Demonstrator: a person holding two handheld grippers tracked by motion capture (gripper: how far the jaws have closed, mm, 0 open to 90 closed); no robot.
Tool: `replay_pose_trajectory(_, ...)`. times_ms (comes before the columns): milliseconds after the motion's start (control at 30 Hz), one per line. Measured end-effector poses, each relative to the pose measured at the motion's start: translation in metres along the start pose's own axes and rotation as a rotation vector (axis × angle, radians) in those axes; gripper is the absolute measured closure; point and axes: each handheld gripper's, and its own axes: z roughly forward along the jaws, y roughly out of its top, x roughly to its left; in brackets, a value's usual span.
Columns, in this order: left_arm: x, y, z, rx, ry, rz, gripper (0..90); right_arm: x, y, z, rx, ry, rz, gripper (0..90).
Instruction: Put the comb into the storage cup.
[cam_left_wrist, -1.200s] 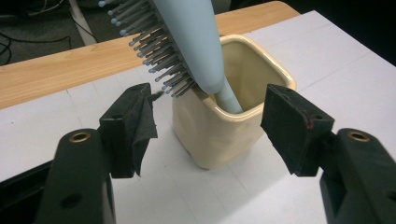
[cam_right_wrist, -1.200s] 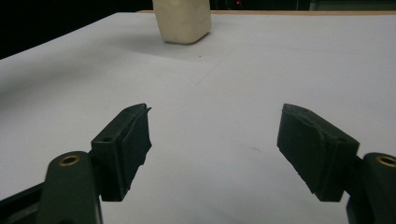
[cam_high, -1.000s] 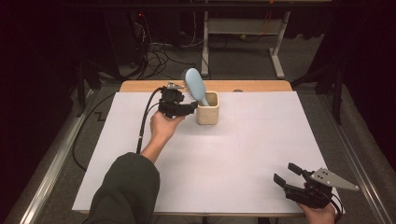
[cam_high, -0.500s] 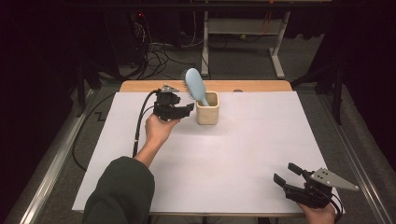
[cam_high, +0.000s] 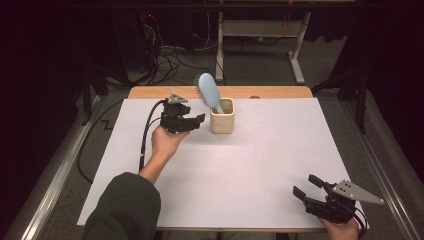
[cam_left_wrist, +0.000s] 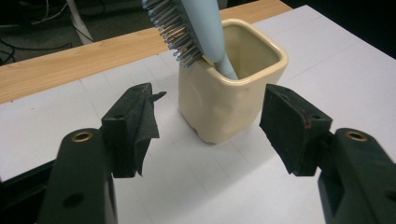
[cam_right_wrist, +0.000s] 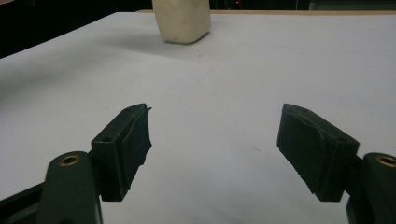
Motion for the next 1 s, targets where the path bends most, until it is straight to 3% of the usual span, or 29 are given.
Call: replay_pose_trajectory(1000,0.003,-0.021,-0.025,-0.016,-0.017,0.013,37.0,0.000,0.000,0.000,0.001,-0.002,0.005,26.4)
